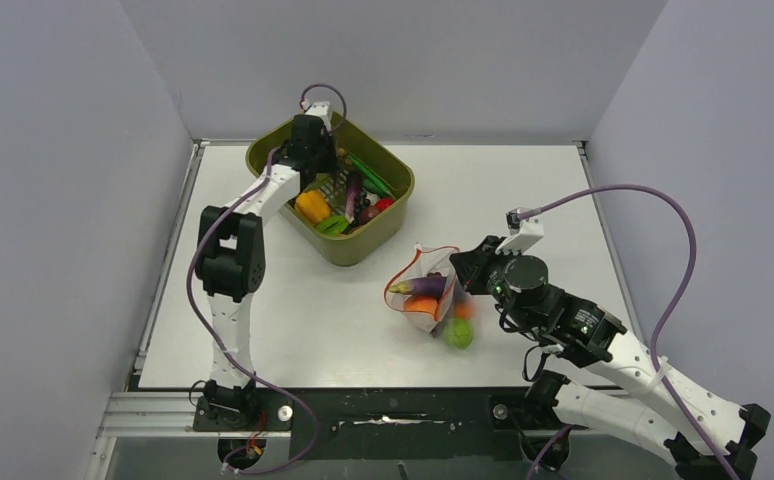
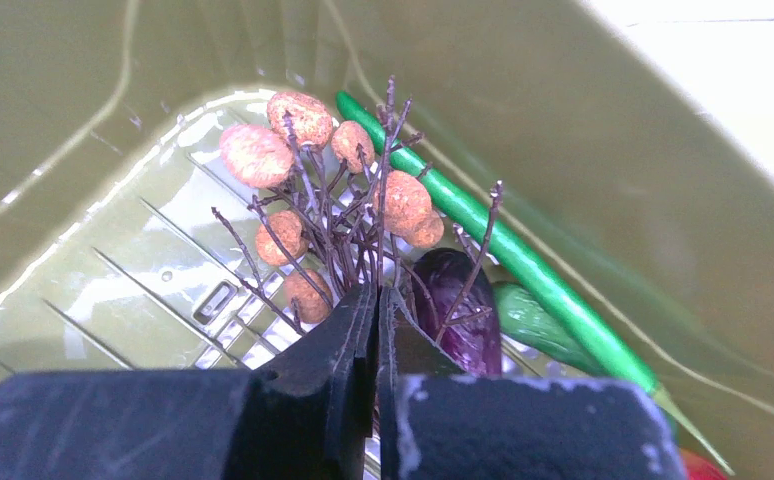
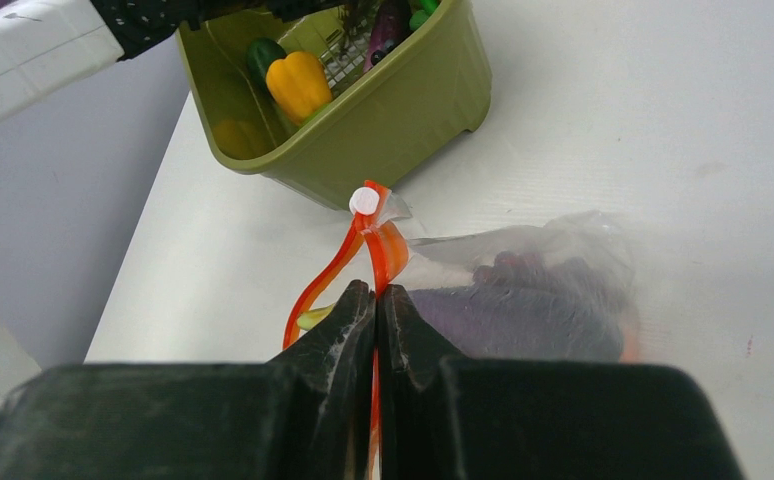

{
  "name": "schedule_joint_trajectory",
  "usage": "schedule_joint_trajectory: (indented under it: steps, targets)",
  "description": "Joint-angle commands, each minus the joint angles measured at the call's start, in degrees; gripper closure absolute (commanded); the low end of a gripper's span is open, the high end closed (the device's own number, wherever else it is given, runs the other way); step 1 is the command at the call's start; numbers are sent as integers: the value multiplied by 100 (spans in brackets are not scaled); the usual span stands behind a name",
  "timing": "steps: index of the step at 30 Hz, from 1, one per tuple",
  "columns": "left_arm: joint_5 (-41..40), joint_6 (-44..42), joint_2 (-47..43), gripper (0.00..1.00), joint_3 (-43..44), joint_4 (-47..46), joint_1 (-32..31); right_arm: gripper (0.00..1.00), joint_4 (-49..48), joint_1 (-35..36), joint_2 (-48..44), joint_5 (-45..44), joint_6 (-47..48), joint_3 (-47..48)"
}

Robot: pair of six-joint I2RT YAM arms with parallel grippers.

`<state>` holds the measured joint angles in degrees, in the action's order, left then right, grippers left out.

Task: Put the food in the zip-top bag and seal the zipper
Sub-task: Pick up the fake fruit from the bin, then place the fake vegetable in the zipper food storage bag.

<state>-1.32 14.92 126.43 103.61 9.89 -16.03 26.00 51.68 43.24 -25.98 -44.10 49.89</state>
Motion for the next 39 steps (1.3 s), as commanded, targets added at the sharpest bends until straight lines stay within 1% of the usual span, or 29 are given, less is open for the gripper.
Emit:
schedule_joint_trajectory:
  steps: [1,6,11,18,22,24,27,31,34,37,39]
  targets:
    - [125,-152,-934,100,-326,-848,9,100,-394,-28,-223,-162,-99,4]
    - [141,-298,-1443,100,-842,-1150,-3,100,-372,-29,-194,-150,-136,8]
    - [197,-349,-1866,100,-1182,-1218,-13,100,-309,-27,-174,-153,-243,56]
    - [495,-121,-2661,100,-1859,-1474,-6,100,-305,-31,-153,-50,-546,0]
    - [1025,179,-3339,100,-2607,-2166,-29,100,-348,-26,-213,-5,-868,-69]
    - [1165,270,-3715,100,-2910,-2445,-73,100,-351,-28,-234,4,-1105,-77]
    - [1381,342,-4319,100,-3318,-2789,-183,100,-277,-32,-244,-4,-1482,-67]
    - [1826,626,-5013,100,-3915,-3326,-294,100,-402,-32,-217,87,-1620,-52]
    - [2281,533,-5473,100,-4363,-3680,-546,100,-509,-27,-169,168,-1742,-28]
    - [2269,293,-5879,100,-4622,-3715,-934,100,-649,-29,-118,324,-1913,4]
    - [2263,315,-6097,100,-4763,-3816,-1136,100,-765,-27,-85,444,-2034,33]
